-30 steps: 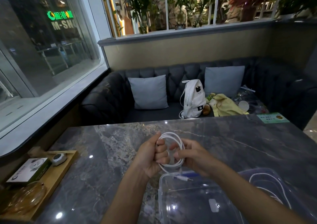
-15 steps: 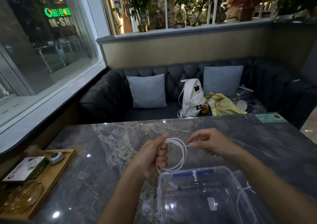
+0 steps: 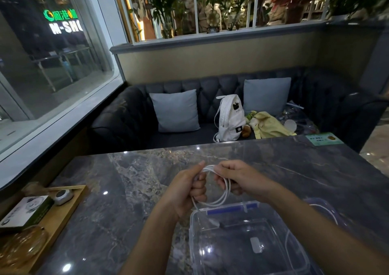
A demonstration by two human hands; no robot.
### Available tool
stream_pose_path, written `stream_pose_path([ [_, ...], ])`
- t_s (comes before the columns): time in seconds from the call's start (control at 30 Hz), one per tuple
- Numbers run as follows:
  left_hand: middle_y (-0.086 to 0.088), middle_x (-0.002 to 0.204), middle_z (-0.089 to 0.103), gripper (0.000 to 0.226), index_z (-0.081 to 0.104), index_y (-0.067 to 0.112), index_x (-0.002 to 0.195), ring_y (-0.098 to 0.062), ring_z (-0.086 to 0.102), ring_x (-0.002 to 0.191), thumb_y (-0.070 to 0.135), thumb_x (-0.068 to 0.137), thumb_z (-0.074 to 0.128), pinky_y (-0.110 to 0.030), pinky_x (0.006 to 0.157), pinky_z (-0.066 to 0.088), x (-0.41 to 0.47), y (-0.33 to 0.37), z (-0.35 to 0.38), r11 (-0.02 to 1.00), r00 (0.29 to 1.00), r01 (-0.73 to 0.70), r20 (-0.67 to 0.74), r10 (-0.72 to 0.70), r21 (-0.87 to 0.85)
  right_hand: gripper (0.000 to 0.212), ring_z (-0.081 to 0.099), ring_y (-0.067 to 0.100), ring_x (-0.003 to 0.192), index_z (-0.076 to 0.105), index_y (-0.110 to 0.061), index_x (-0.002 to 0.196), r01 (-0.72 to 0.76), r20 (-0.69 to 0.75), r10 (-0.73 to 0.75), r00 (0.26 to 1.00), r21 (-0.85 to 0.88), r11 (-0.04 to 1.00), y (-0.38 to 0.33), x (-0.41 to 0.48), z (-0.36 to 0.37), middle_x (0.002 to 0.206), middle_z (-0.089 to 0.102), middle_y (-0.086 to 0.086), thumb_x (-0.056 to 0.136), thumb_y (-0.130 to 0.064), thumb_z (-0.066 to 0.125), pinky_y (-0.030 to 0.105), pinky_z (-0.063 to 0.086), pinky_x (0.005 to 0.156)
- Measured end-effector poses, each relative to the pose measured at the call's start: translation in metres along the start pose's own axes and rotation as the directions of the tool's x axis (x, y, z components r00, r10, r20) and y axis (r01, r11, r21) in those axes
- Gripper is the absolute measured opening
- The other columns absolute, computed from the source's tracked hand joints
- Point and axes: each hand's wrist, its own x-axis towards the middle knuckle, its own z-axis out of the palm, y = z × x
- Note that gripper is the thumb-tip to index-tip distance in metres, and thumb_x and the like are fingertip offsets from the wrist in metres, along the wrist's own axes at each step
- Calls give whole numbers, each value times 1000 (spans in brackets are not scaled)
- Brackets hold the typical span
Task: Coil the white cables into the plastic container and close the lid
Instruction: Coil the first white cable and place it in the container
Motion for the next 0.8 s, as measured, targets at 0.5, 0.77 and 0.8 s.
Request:
stream_pose_path([
  [0.5,0,49,47,41,56,12,64,-13,44,43,37,94,45,-25,48,40,-9,3,10,924,978,-134,-104,182,357,27,23,4,35,52,-19,70,-192,152,156,976,262,946,0,0,-4,47,38,-6,92,-34,46,15,21,31],
  [0.77,-5,68,58,24,56,12,74,-15,59,58,20,95,47,-27,57,52,-5,5,-6,650,984,-34,-88,155,759,33,38,1,41,48,-20,63,-74,-77,59,995,-206,976,4,-3,0,52,45,-8,95,-26,42,15,33,42],
  [0.8,-6,67,58,26,56,11,72,-17,59,58,18,95,46,-29,58,52,-4,5,-6,641,985,-8,-103,136,768,34,41,3,45,48,-20,62,-64,-98,42,994,-238,969,6,-2,0,55,45,-6,95,-24,42,17,36,48],
])
